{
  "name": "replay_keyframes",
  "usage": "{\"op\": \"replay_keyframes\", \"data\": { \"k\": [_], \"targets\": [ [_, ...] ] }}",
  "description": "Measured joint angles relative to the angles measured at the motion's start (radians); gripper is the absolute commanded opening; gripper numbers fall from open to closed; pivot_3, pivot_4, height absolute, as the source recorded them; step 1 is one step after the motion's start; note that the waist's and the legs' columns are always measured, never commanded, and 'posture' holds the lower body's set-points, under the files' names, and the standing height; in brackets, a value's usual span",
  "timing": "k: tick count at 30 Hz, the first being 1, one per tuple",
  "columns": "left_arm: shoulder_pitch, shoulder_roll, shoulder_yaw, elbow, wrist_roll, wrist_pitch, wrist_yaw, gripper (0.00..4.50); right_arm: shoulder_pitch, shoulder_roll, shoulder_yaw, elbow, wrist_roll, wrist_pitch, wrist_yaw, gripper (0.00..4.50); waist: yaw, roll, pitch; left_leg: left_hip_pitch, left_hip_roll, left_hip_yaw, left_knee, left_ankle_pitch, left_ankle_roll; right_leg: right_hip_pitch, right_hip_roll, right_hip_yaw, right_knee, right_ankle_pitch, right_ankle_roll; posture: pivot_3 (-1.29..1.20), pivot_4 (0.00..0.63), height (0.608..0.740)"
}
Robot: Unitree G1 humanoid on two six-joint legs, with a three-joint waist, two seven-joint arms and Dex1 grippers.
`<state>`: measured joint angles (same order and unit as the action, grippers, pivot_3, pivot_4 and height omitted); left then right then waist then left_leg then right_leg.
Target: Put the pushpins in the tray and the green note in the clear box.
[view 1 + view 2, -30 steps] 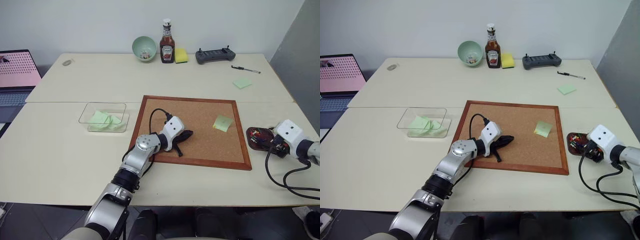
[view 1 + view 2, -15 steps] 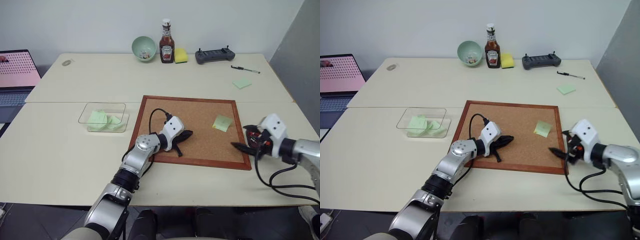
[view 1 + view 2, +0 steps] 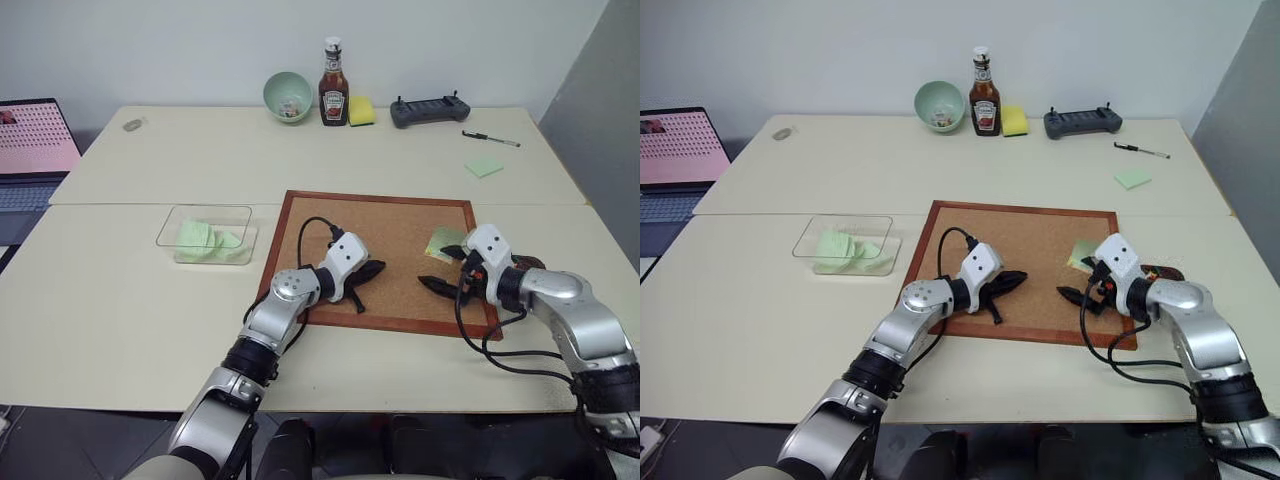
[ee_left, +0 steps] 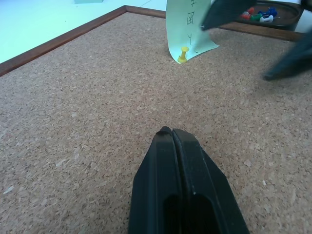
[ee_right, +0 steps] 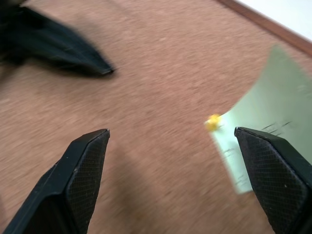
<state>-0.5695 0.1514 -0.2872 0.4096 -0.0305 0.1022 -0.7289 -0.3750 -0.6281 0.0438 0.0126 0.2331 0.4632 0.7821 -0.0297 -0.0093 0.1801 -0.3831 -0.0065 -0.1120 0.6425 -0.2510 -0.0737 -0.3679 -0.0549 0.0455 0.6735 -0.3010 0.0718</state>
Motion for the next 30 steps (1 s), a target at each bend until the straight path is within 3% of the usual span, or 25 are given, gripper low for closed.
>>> {"op": "replay_keyframes", "data": {
  "k": [6,9,25,30],
  "targets": [
    [0.003,0.000,0.000,-0.005,0.000,0.001,0.002,0.00,-0.055,0.022,0.008,0.132,-0.035,-0.076,-0.005,4.36,0.000,0.000,0.000,0.000,0.000,0.000,0.000,0.000,0.000,0.000,0.000,0.000,0.000,0.000,0.000,0.00,0.150,0.740],
    [0.006,0.001,0.001,-0.008,0.000,0.001,0.007,0.00,-0.068,0.032,0.008,0.175,-0.045,-0.089,-0.005,3.89,-0.001,0.000,0.000,0.000,0.000,0.000,0.000,0.000,0.000,0.000,0.000,0.000,0.000,0.000,0.000,0.00,0.150,0.740],
    [0.007,0.000,0.001,-0.009,0.000,0.002,0.013,0.00,-0.086,0.052,0.009,0.228,-0.054,-0.132,0.006,0.12,-0.001,0.000,0.000,0.000,0.000,0.000,0.000,0.000,0.000,0.000,0.000,0.000,0.000,0.000,0.000,0.00,0.150,0.740],
    [0.007,-0.001,0.001,-0.009,0.000,0.002,0.016,0.00,-0.086,0.053,0.010,0.228,-0.055,-0.135,0.015,0.02,-0.002,0.000,0.000,0.000,0.000,0.000,0.000,0.000,0.000,0.000,0.000,0.000,0.001,0.000,0.000,0.00,0.150,0.740]
  ]
}}
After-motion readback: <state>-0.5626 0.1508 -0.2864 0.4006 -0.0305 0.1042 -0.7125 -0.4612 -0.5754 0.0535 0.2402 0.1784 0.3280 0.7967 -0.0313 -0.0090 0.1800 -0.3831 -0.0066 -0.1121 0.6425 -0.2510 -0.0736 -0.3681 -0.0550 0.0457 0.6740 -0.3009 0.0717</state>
